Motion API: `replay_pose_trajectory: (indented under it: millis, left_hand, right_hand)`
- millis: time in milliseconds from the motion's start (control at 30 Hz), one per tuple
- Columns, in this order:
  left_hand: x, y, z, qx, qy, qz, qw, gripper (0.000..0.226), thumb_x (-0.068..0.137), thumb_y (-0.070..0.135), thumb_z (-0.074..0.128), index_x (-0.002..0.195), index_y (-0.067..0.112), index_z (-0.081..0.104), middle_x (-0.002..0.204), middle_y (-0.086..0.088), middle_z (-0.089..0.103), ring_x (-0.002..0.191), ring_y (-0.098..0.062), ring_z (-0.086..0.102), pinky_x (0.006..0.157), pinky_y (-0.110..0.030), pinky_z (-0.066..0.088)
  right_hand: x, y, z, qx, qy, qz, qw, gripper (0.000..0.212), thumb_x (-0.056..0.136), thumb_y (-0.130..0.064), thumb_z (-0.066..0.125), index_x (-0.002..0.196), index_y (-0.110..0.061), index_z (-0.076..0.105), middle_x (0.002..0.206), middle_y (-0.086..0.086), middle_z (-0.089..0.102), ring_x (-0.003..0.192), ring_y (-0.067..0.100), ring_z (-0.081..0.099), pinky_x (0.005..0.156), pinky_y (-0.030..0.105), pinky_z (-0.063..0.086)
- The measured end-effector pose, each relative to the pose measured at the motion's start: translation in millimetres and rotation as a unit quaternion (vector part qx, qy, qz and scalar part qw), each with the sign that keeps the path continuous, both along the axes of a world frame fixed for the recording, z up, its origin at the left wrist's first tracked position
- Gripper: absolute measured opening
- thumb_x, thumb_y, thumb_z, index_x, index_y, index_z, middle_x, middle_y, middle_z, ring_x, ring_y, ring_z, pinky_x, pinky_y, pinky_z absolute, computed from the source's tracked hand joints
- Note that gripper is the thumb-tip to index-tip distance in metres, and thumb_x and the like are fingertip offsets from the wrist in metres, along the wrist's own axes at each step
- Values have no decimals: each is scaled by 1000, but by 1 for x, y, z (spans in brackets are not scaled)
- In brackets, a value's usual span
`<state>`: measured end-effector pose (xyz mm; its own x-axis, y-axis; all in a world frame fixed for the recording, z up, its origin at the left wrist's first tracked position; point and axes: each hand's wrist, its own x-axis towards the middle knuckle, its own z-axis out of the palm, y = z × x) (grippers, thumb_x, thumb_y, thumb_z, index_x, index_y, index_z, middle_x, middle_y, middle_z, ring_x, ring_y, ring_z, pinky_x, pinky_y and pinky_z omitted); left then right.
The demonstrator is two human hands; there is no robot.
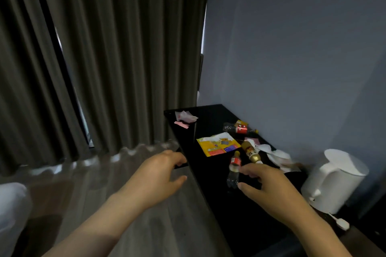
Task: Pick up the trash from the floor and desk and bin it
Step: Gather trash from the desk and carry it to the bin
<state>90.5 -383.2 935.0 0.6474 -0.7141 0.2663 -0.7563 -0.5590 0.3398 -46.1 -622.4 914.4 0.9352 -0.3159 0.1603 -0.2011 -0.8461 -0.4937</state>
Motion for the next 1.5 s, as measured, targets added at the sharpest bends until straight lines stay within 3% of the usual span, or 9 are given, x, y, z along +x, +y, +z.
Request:
replay_pose_trajectory:
  millis: [100, 367, 700, 967, 1100, 1233, 1500]
  left_hand:
    - [40, -4, -12, 13, 18, -29, 999, 38, 82, 34, 64, 118, 23, 60, 112, 5, 60, 102, -9, 58, 91, -22, 44]
    - [116, -35, -51, 32, 64, -89, 993, 36, 82, 32, 66, 116, 22, 60, 109, 5, 58, 102, -10, 58, 87, -15, 38]
    - [219, -110, -85, 64, 87, -114, 988, 35, 82, 31, 67, 116, 22, 60, 109, 6, 59, 101, -8, 58, 87, -15, 39]
    - [296, -178, -114, 97, 145, -119, 977, 39, 83, 26, 65, 121, 19, 59, 117, 2, 59, 106, -9, 58, 91, -17, 41]
    - [323, -199, -136, 95, 187, -142, 967, 36, 81, 21, 68, 116, 15, 62, 111, -1, 61, 97, -8, 60, 86, -17, 45]
    - [361, -226, -153, 96, 214, -172, 957, 36, 81, 25, 70, 116, 18, 62, 108, 3, 60, 88, -3, 53, 78, -15, 44]
    - [446, -274, -170, 125, 236, -260, 928, 34, 83, 28, 69, 116, 20, 61, 110, 3, 60, 95, -9, 57, 82, -20, 48]
  right_hand:
    - [24, 4, -15, 8, 15, -36, 999, 40, 81, -41, 68, 120, -34, 61, 113, -20, 61, 98, -6, 55, 75, 9, 42]
    - [70, -11, -44, 25, 69, -101, 992, 38, 83, -38, 69, 119, -31, 61, 112, -16, 62, 97, -2, 56, 80, 15, 46]
    - [153, -76, -90, 98, 78, -174, 977, 38, 84, -30, 69, 121, -27, 60, 117, -9, 62, 107, 7, 58, 88, 22, 47]
    - [207, -130, -120, 146, 96, -212, 962, 32, 84, -26, 69, 116, -26, 63, 95, -16, 58, 91, 4, 57, 76, 15, 43]
    - [226, -143, -132, 158, 111, -231, 954, 28, 83, -27, 70, 109, -35, 62, 96, -15, 59, 86, -1, 56, 73, 13, 43]
    - [249, -150, -141, 162, 133, -281, 936, 23, 82, -25, 72, 104, -23, 65, 93, -8, 63, 84, 7, 61, 76, 23, 51]
    - [298, -136, -148, 183, 156, -380, 893, 19, 86, -26, 66, 105, -27, 62, 100, -3, 65, 84, 7, 63, 73, 22, 52]
